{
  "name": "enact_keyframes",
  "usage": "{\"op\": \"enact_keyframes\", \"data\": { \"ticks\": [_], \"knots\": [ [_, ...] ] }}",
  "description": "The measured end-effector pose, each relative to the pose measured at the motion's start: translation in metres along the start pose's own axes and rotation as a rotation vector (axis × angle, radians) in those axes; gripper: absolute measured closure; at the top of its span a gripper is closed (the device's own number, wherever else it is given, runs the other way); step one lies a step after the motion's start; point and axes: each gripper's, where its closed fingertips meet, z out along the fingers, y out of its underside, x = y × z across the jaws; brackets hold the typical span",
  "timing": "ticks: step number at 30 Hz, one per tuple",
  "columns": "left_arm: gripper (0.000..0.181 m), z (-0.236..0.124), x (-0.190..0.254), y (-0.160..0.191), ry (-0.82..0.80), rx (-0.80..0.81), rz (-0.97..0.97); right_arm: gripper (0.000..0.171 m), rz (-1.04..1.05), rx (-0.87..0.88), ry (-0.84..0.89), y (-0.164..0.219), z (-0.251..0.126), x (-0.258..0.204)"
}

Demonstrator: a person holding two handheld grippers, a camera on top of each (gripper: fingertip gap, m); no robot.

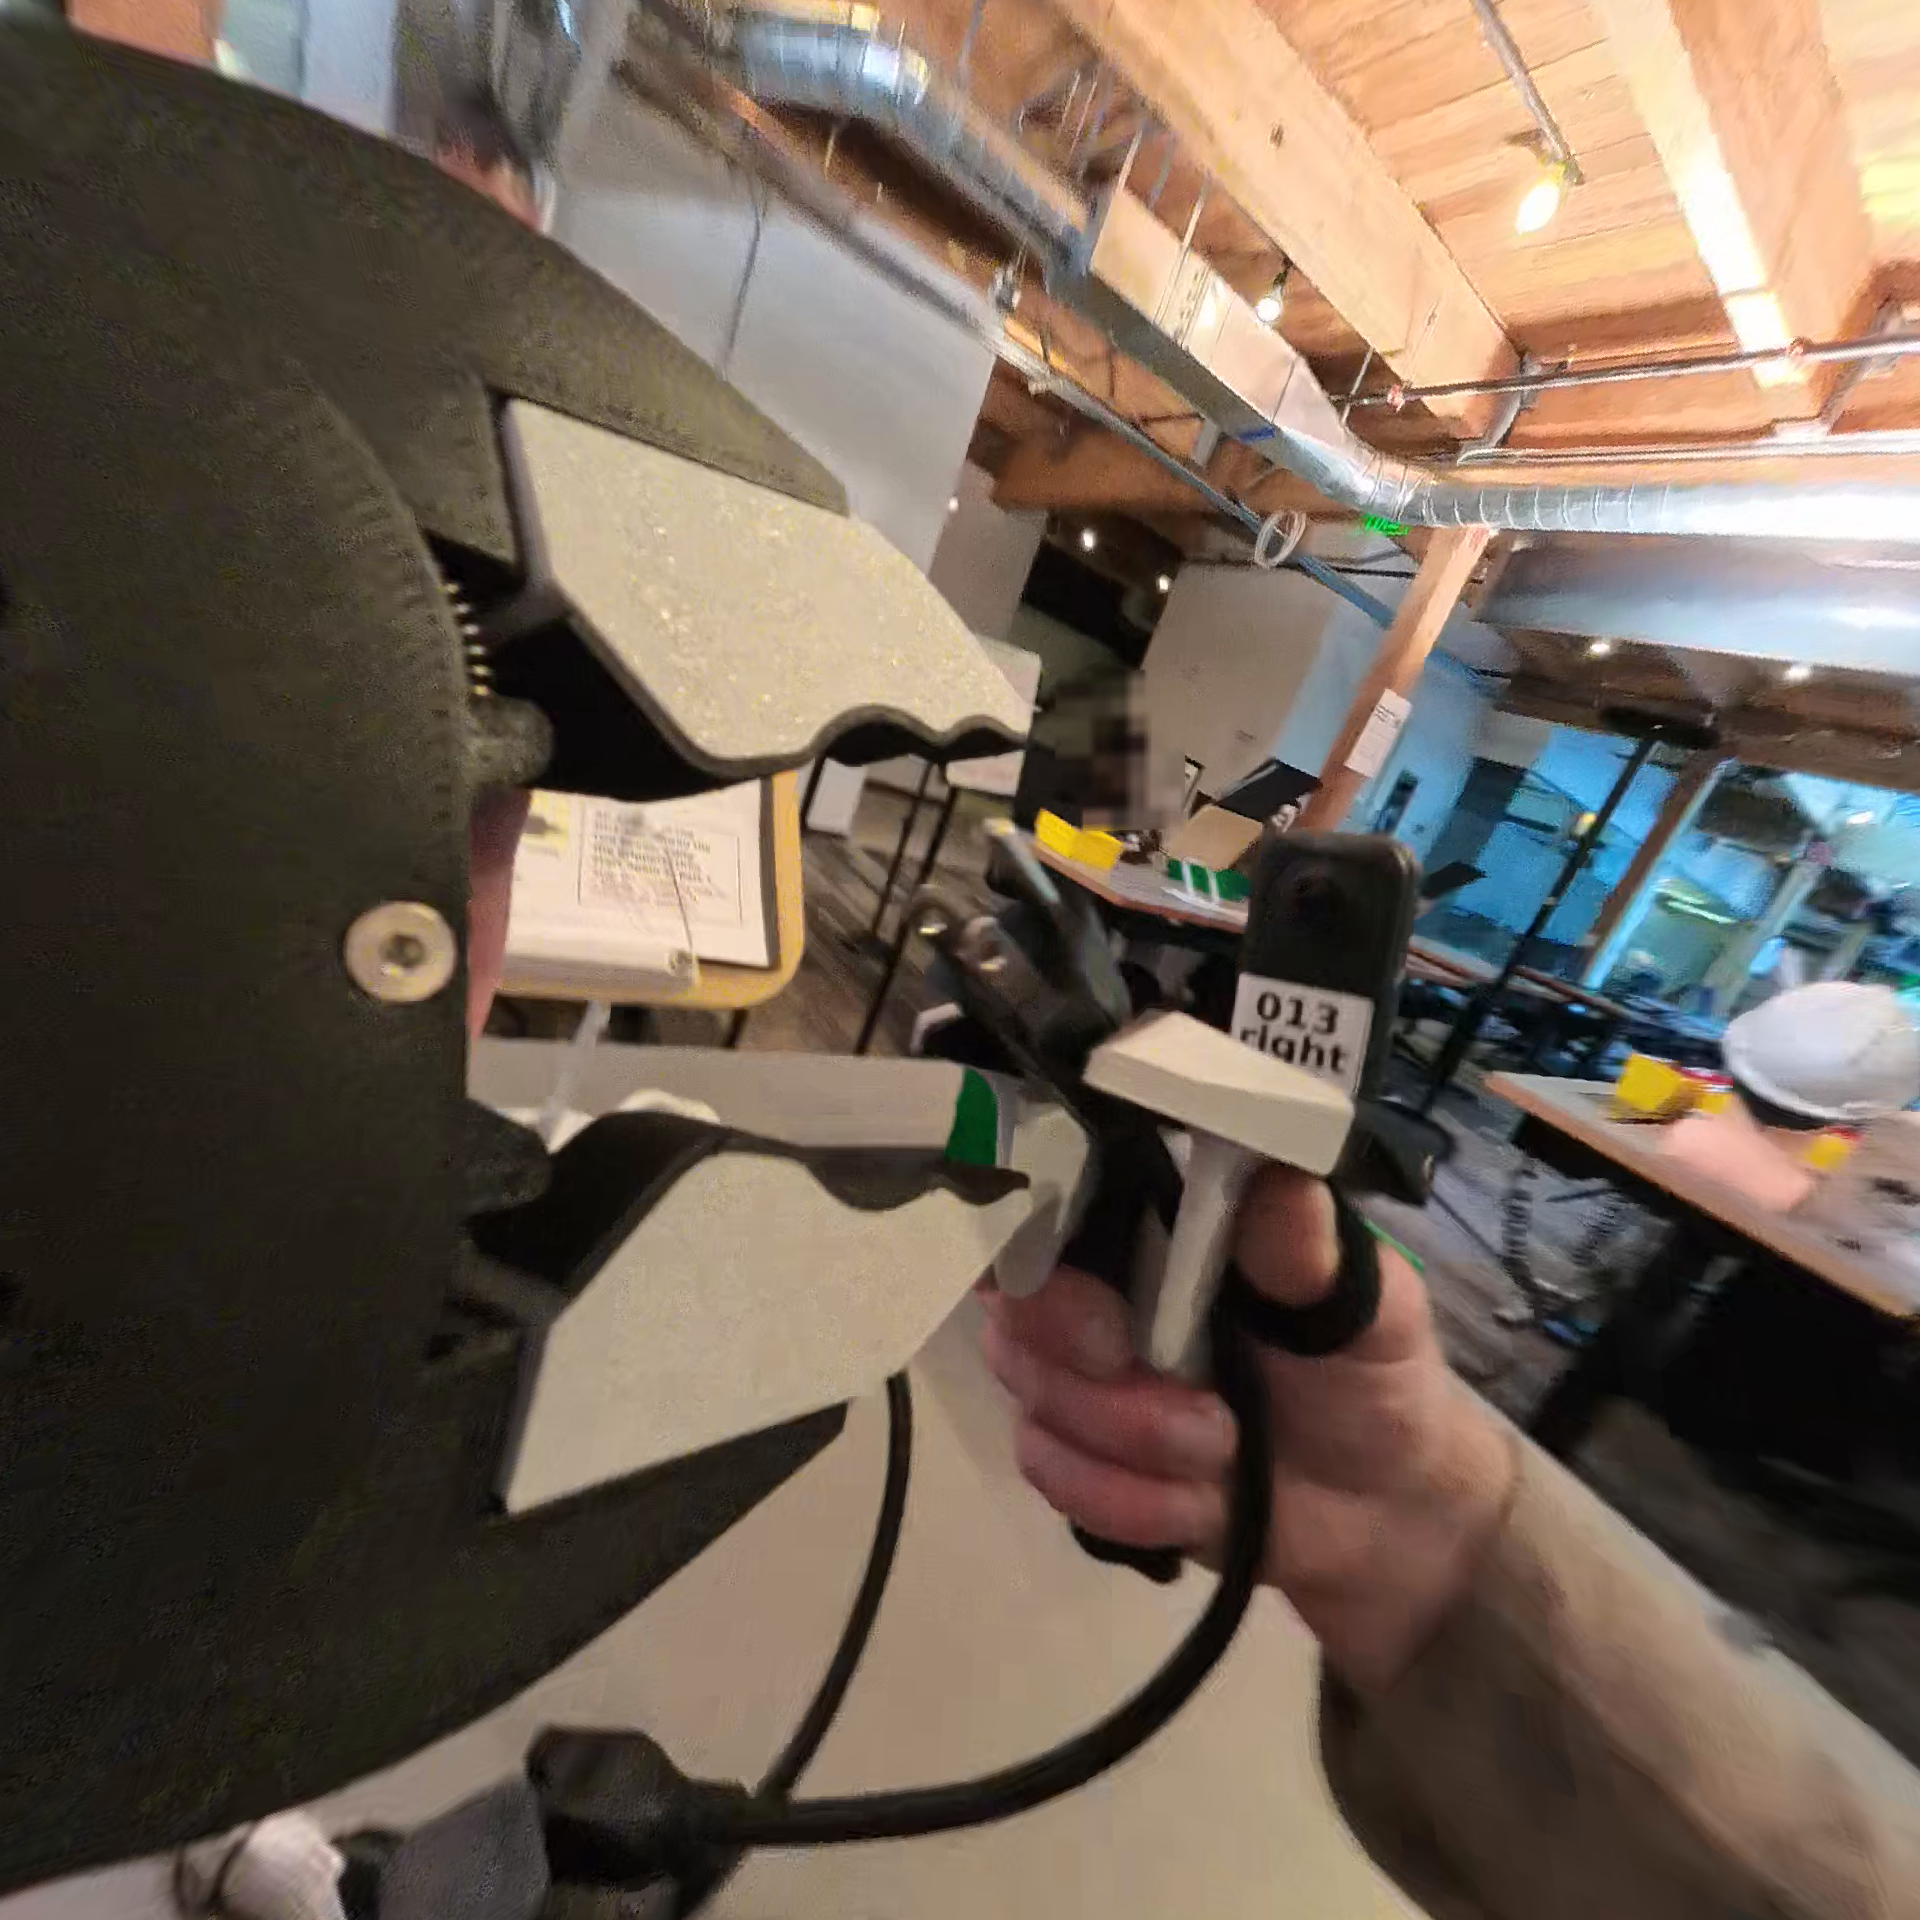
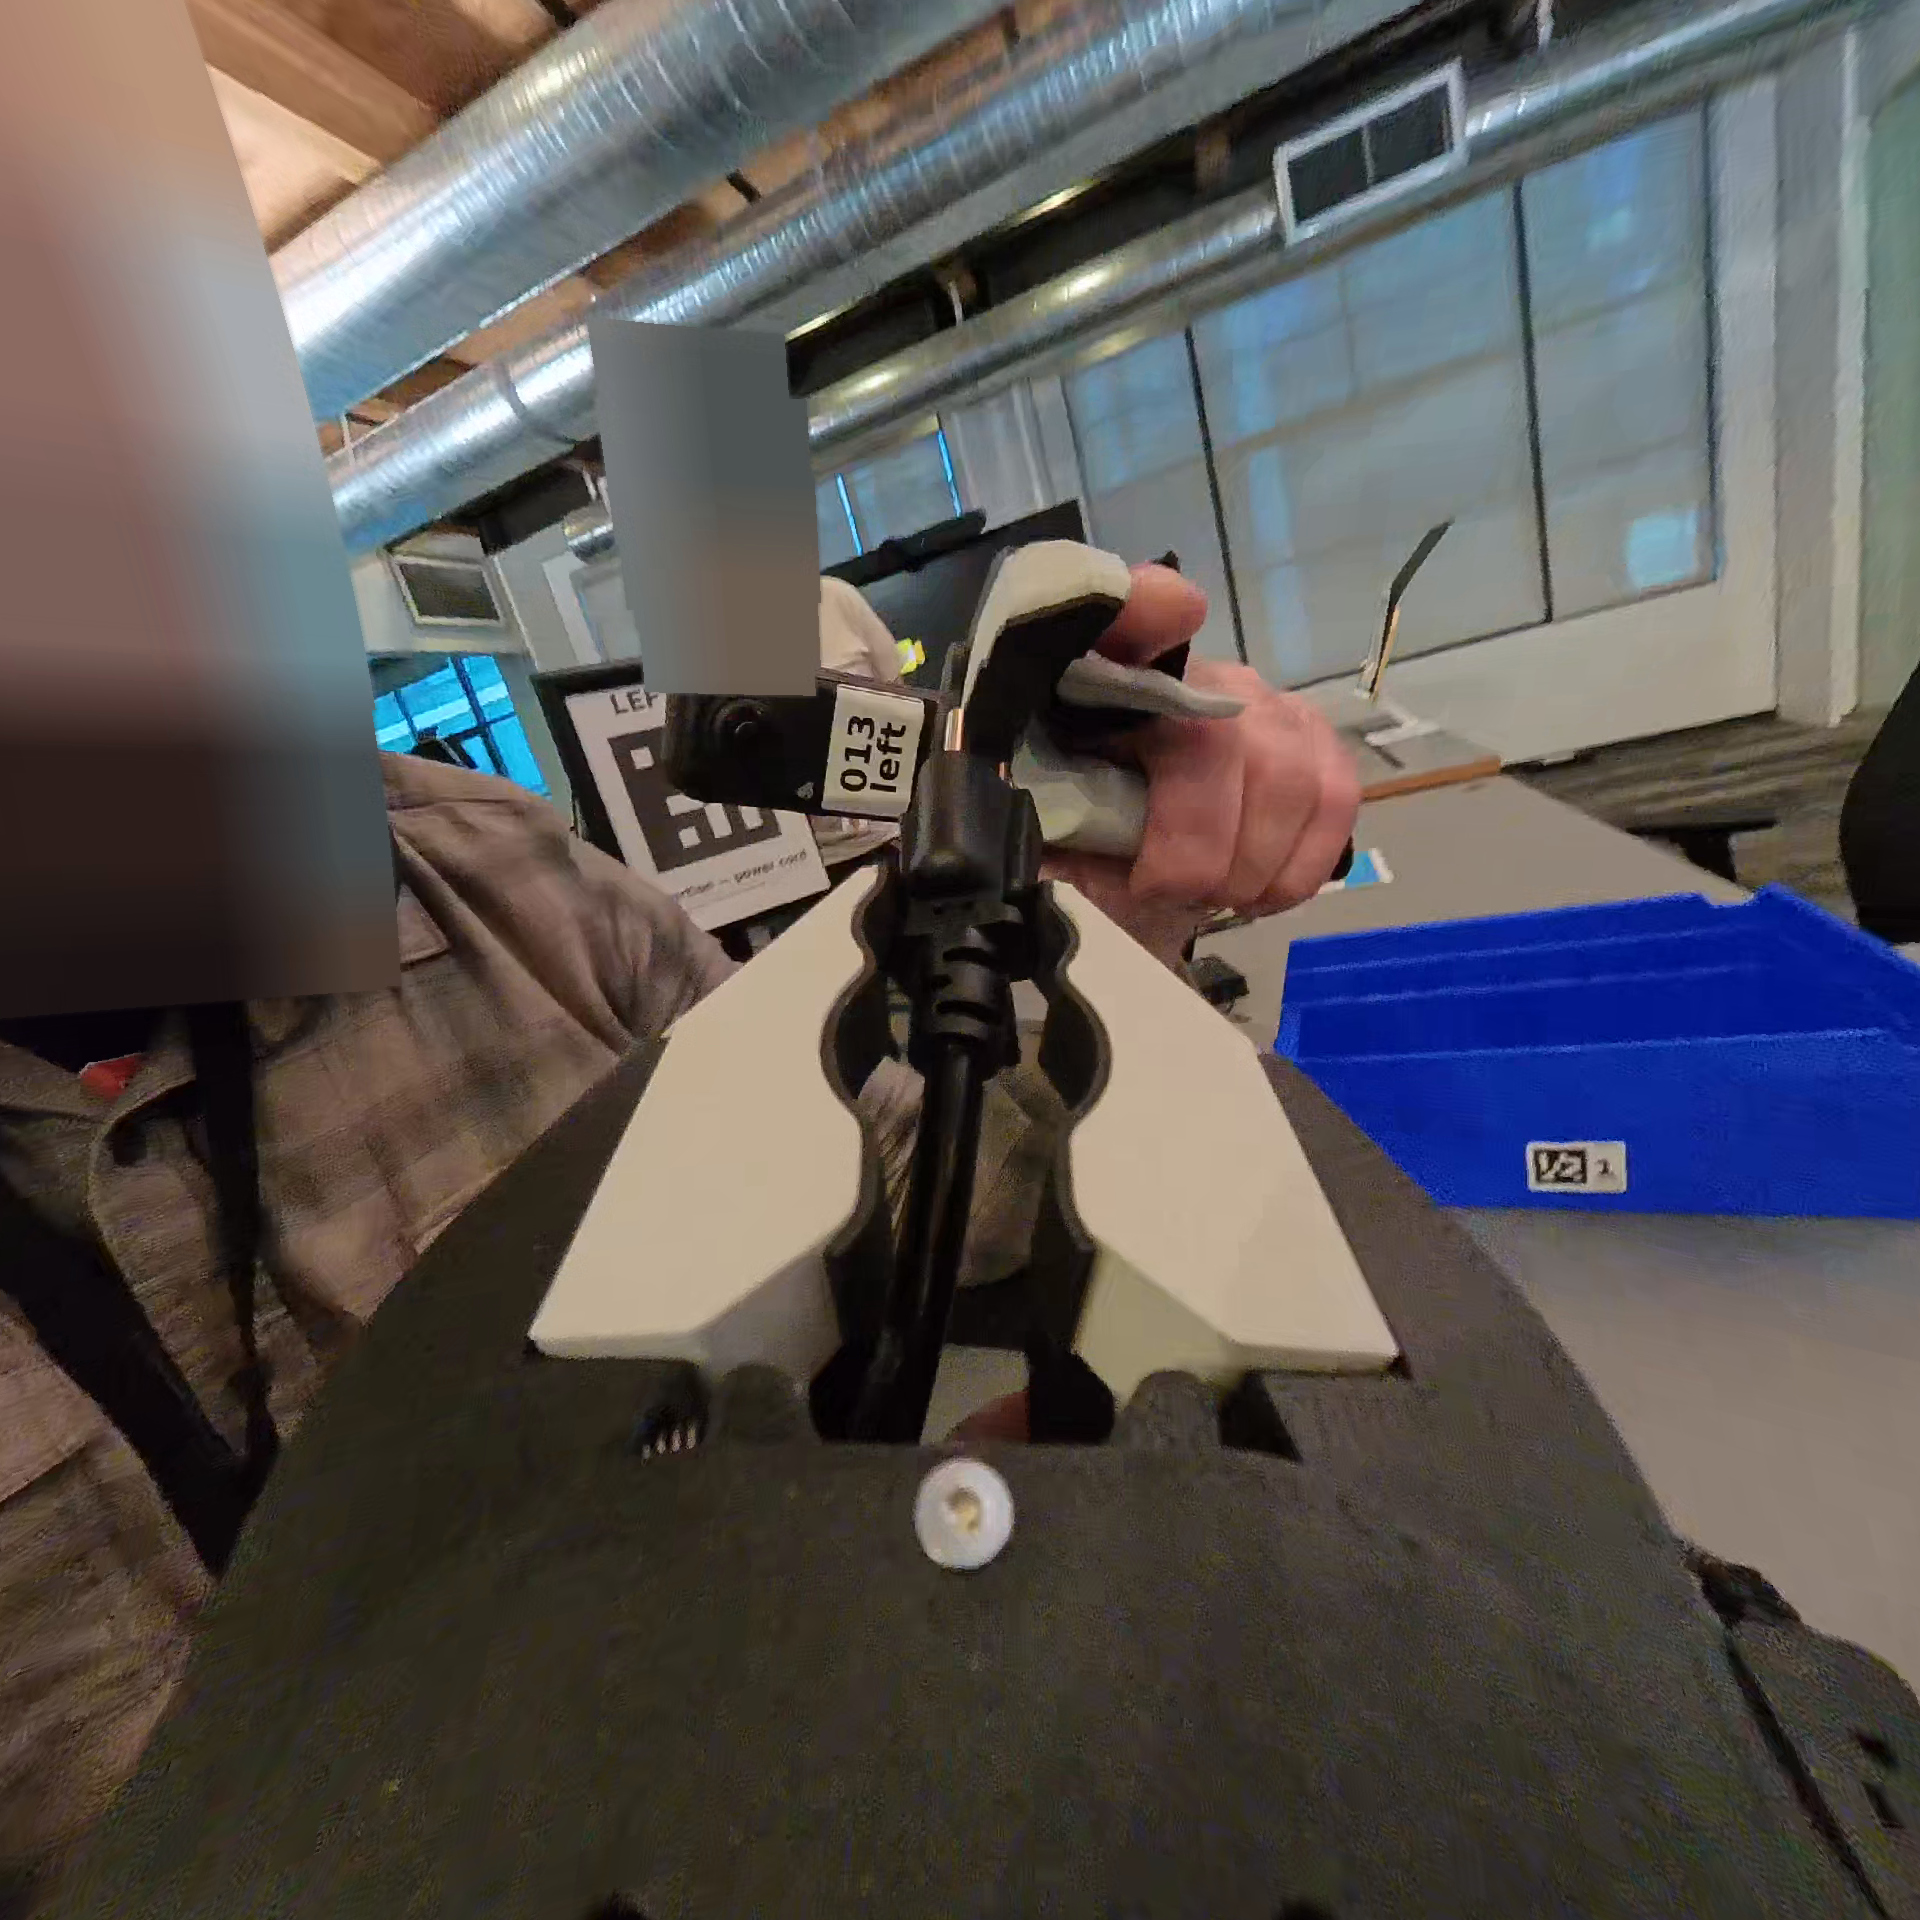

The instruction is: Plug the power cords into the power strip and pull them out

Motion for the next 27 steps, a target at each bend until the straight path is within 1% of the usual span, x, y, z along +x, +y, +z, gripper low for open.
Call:
{"op": "enact_keyframes", "data": {
  "ticks": [1,3,4,6,9,11,13,15,18,21,24,27],
  "knots": [
    [0.11,0.005,0.002,-0.001,-0.013,-0.022,0.045,0.149,0.023,-0.05,0.01,0.006,0.001,0.002],
    [0.121,0.012,0.009,0.0,-0.014,-0.058,0.122,0.149,0.06,-0.136,0.033,0.015,0.003,0.005],
    [0.13,0.013,0.01,-0.001,-0.021,-0.06,0.153,0.149,0.077,-0.125,0.026,0.012,0.002,0.004],
    [0.136,0.016,0.009,-0.001,-0.032,-0.06,0.163,0.149,0.085,-0.153,0.041,0.01,-0.002,0.004],
    [0.14,0.017,0.009,-0.006,-0.044,-0.052,0.177,0.149,0.102,-0.162,0.044,0.008,-0.003,0.001],
    [0.144,0.018,0.007,-0.004,-0.055,-0.063,0.173,0.149,0.099,-0.159,0.076,0.005,-0.005,0.003],
    [0.147,0.019,0.008,-0.003,-0.042,-0.054,0.142,0.147,0.066,-0.179,0.114,0.004,-0.007,0.004],
    [0.149,0.022,0.007,-0.004,-0.055,-0.042,0.11,0.146,0.04,-0.152,0.132,-0.002,-0.009,0.005],
    [0.15,0.025,0.004,-0.006,-0.068,-0.005,0.044,0.134,0.016,-0.102,0.135,-0.009,-0.008,0.003],
    [0.15,0.031,0.004,-0.004,-0.07,0.008,-0.025,0.132,0.012,-0.127,0.163,-0.005,-0.01,0.006],
    [0.15,0.039,0.003,-0.001,-0.091,0.016,-0.078,0.132,-0.04,-0.112,0.242,-0.005,-0.017,0.016],
    [0.15,0.047,0.004,-0.002,-0.097,0.028,-0.159,0.139,-0.079,-0.09,0.287,-0.01,-0.024,0.018]
  ]
}}
